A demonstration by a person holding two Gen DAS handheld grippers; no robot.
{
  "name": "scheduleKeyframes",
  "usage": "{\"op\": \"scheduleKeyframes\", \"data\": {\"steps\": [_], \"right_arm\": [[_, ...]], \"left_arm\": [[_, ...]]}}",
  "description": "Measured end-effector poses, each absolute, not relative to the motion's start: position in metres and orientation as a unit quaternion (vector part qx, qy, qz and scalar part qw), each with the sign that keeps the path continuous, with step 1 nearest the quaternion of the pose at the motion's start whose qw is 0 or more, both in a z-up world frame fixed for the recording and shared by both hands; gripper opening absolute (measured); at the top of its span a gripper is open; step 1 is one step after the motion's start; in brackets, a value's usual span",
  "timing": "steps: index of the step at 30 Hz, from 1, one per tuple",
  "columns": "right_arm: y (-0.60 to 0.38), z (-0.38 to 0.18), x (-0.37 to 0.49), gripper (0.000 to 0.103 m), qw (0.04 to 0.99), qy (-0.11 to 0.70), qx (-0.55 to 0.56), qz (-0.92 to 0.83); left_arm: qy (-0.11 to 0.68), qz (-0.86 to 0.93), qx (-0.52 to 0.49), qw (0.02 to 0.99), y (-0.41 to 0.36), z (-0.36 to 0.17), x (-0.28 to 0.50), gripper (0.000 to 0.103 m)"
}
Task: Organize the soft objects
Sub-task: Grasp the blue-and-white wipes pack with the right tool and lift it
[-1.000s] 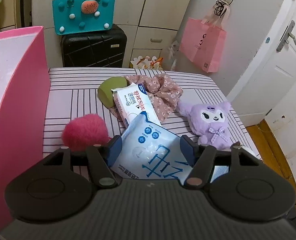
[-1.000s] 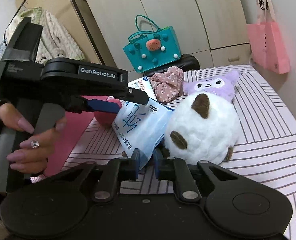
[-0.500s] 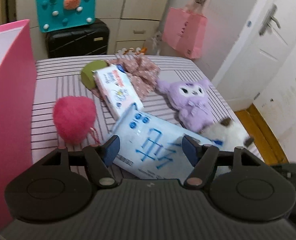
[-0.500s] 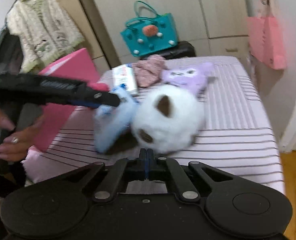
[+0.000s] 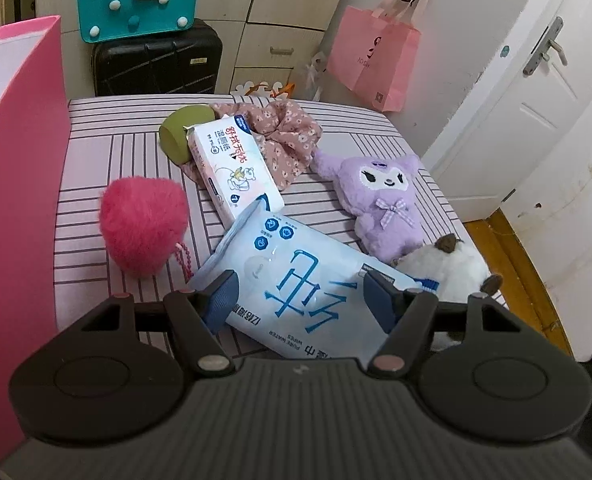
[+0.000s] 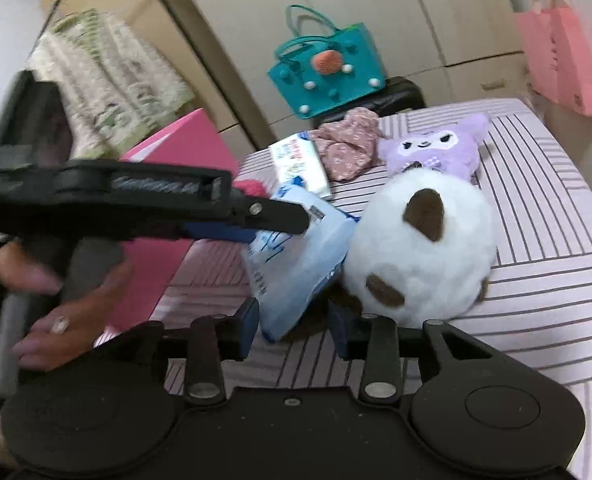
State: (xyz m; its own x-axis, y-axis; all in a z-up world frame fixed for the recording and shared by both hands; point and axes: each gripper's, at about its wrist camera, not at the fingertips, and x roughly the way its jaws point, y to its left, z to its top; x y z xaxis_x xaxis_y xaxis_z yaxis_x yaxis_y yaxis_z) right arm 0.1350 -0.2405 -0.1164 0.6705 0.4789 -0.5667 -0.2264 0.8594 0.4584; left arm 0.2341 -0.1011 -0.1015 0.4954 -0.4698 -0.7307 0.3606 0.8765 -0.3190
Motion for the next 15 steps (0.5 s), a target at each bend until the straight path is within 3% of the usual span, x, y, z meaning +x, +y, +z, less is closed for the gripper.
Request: {"op": "scheduleKeyframes", "data": {"steps": [2,4,5,8,15], "right_arm": [[-0.242,-0.12,0.135,0.039,0.898,0.345,0.197,0.188],[-0.245,-0.121,0.134,0.022,0.902,0.336,0.202,0.181],[-0.248,-0.121,0.133,0.019,0.901,0.336,0.203,0.186],[-0.261,-0.119,0.126,0.014,0.892,0.347,0.206,0.205],[-0.288,-0.112,0.118,0.013,0.865,0.395,0.179,0.253]], "left_arm": [[0.441,-0.24,-0.058,0.863,-0.103,-0.102,0.232,0.067],[0.443,-0.241,-0.056,0.862,-0.103,-0.102,0.231,0.067],[0.444,-0.242,-0.056,0.861,-0.104,-0.102,0.23,0.067],[0.44,-0.248,-0.05,0.861,-0.104,-0.099,0.223,0.069],[0.42,-0.278,-0.027,0.864,-0.102,-0.094,0.203,0.07]]}}
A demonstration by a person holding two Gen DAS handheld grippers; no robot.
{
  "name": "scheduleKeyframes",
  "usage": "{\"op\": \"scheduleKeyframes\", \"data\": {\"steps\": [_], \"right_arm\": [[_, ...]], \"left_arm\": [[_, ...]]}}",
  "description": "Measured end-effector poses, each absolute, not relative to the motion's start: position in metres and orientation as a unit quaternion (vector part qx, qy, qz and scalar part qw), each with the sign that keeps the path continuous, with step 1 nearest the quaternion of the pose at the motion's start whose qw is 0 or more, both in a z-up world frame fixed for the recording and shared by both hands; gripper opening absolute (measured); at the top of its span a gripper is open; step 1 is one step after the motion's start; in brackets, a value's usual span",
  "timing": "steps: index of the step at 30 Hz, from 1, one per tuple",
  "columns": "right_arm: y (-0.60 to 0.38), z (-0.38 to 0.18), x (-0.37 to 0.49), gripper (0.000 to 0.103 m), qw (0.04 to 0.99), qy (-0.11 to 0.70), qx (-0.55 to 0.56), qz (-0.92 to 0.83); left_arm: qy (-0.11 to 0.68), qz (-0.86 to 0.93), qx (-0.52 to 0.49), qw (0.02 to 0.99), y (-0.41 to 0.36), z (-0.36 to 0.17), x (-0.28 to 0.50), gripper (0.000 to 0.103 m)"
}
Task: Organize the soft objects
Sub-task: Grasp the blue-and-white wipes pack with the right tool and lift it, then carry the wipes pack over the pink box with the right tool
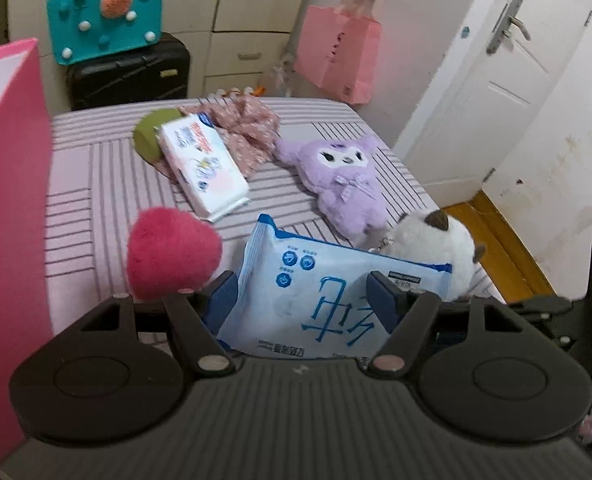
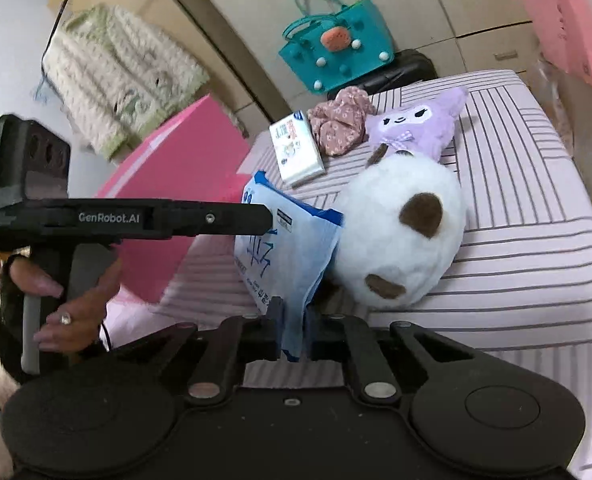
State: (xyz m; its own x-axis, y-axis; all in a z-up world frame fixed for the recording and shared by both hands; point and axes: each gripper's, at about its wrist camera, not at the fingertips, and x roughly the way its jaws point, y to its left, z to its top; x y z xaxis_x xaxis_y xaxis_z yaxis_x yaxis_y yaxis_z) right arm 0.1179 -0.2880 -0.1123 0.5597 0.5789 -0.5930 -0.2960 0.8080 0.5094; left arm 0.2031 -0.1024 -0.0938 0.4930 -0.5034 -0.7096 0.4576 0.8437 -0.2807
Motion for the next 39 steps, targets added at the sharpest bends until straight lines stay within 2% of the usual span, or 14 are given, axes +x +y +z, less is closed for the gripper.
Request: {"op": "scheduleKeyframes", "data": {"steps": [9,14,20,23,39], "right_arm": [[-0.295,-0.11,0.122,0.015,0.87,0.4,0.162,0.239],[-0.297,-0.11,0.123,0.015,0.871,0.399,0.16,0.239],[-0.291,-0.108,0.123,0.016,0.876,0.4,0.151,0.224],[-0.286,-0.105,0.12,0.016,0.88,0.402,0.139,0.212],[-0.24,-0.061,0.095,0.032,0.865,0.438,0.047,0.24]], "left_arm": [[0.429,-0.306,-0.037,0.849,-0.109,-0.109,0.208,0.07],[0.443,-0.307,-0.08,0.838,-0.103,-0.118,0.217,0.073],[0.455,-0.311,-0.089,0.83,-0.104,-0.119,0.217,0.047],[0.455,-0.3,-0.064,0.836,-0.105,-0.113,0.207,0.04],[0.488,-0.296,-0.013,0.821,-0.081,-0.077,0.151,0.039]]}}
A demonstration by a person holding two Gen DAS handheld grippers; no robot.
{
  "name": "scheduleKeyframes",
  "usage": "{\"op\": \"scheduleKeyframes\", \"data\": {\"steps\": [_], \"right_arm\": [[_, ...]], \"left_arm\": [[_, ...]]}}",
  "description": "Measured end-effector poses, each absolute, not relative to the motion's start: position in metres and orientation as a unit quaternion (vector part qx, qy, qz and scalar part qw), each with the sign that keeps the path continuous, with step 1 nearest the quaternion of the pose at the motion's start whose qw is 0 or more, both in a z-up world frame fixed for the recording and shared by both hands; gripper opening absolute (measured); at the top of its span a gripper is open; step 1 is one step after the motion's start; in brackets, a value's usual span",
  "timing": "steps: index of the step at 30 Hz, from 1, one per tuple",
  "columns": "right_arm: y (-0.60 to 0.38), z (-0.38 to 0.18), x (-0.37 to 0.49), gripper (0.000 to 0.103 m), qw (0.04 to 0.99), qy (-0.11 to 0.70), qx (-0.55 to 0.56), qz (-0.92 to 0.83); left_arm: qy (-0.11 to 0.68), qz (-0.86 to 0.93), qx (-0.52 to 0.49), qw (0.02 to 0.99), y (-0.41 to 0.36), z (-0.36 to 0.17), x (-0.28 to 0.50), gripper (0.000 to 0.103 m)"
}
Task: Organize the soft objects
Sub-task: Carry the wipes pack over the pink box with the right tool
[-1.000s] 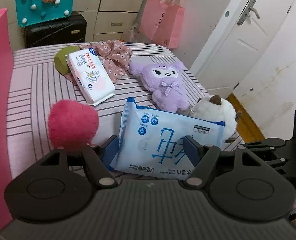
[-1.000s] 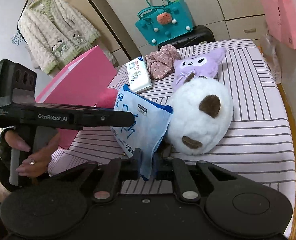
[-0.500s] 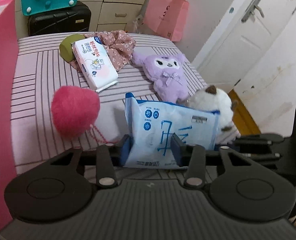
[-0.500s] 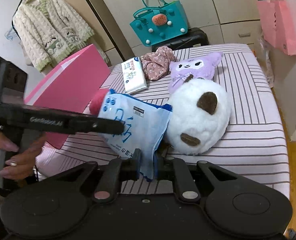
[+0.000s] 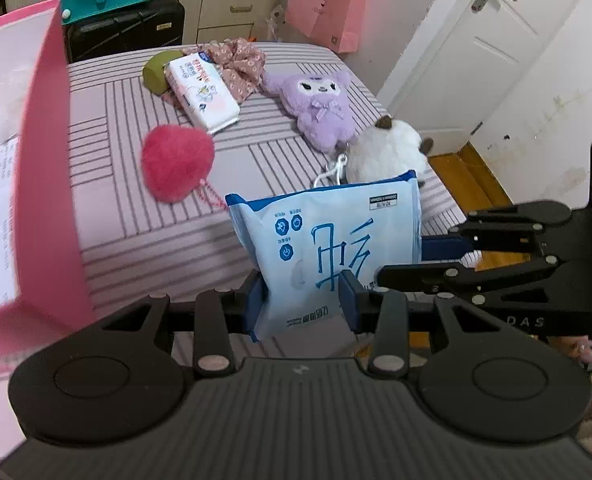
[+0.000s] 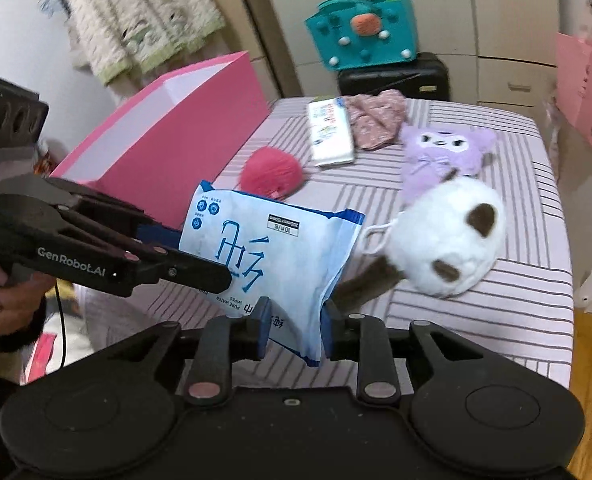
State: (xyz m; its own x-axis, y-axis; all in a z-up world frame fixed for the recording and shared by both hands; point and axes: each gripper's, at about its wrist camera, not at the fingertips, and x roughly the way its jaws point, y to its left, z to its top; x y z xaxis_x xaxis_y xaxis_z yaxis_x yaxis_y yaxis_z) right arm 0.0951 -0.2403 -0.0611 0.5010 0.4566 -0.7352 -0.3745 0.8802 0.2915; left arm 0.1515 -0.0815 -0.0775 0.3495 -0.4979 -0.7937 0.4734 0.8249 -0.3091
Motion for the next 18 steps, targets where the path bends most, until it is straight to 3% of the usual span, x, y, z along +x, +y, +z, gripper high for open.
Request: {"op": "scheduleKeyframes", "data": {"steps": [18], "right_arm": [[-0.16,-0.002,0.066,0.043,0.84,0.435,-0.05,0.32]], "left_arm": [[0.479,-0.269,-0.009,0.836,-0.016,-0.03,0.087,0.039]]}}
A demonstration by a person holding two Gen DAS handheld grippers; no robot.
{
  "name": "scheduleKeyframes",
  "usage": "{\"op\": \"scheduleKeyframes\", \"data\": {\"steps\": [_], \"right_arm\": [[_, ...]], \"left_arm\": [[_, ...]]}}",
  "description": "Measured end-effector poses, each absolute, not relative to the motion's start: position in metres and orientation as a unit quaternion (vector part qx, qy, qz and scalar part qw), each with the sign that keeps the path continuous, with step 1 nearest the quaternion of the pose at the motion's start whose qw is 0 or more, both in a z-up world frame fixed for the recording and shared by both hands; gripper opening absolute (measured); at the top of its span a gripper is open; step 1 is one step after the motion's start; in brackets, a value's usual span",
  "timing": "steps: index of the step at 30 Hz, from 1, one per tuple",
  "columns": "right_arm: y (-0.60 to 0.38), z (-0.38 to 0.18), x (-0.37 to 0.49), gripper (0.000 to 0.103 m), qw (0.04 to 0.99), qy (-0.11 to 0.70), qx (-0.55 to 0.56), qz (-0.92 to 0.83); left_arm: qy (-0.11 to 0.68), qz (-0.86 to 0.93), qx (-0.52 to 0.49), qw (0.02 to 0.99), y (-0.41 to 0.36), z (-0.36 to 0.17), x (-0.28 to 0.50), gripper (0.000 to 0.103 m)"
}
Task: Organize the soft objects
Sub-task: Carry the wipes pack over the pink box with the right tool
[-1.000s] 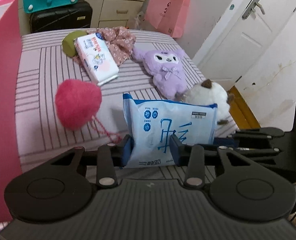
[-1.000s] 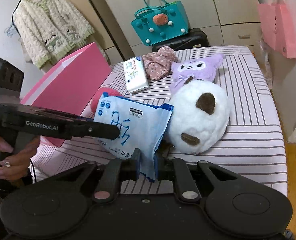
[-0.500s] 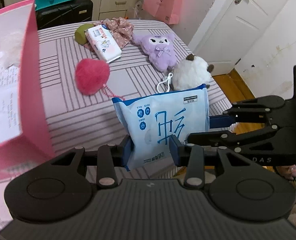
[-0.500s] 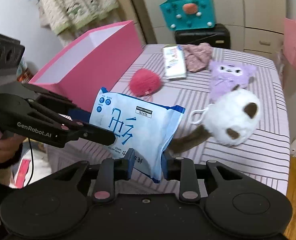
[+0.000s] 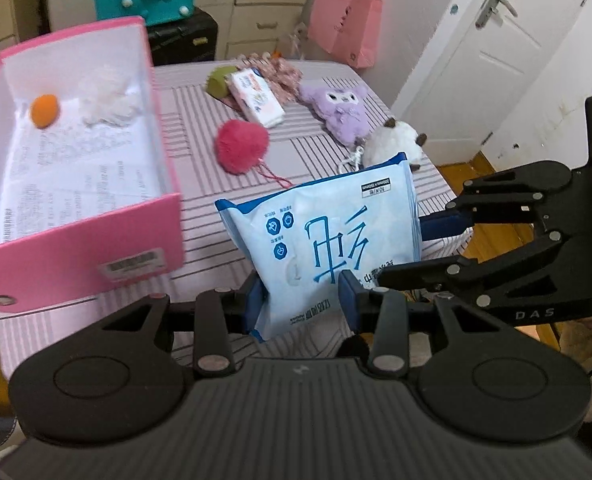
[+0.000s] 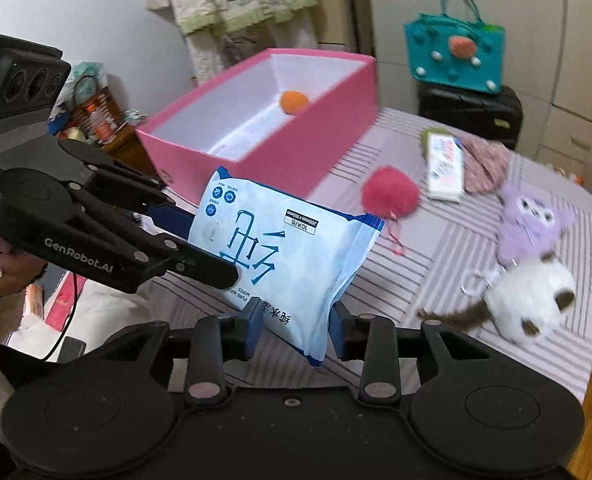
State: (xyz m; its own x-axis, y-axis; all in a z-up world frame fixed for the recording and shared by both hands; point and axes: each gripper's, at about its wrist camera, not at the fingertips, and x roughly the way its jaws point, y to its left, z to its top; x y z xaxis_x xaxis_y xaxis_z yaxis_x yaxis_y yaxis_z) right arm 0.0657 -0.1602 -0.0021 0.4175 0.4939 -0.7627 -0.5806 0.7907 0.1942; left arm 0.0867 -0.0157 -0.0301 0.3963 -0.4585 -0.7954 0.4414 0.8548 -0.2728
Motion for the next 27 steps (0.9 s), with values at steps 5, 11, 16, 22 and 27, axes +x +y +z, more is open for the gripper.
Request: {"op": "scheduleKeyframes", "data": {"steps": [5,11,16,22,27], "right_arm": [[-0.134,0.014,0.07,0.045,0.843,0.414,-0.068,0.338],[-0.105,0.032,0.085,0.045,0.852,0.381,-0.077,0.351],[-0.084,0.037,0.11,0.046,0.855,0.364,-0.072,0.362],[-0.06,0.038,0.156,0.045,0.855,0.36,-0.057,0.368],[-0.038,0.027,0.206,0.045,0.848,0.39,-0.054,0.354]], "left_arm": [[0.456,-0.251,-0.008,0.854,0.008,-0.014,0.076,0.039],[0.43,-0.226,-0.009,0.874,0.038,0.004,0.076,0.039],[0.412,-0.207,-0.014,0.888,0.062,0.012,0.09,0.039],[0.392,-0.18,-0.03,0.902,0.093,0.018,0.124,0.039],[0.389,-0.161,-0.041,0.906,0.113,0.017,0.166,0.039]]}}
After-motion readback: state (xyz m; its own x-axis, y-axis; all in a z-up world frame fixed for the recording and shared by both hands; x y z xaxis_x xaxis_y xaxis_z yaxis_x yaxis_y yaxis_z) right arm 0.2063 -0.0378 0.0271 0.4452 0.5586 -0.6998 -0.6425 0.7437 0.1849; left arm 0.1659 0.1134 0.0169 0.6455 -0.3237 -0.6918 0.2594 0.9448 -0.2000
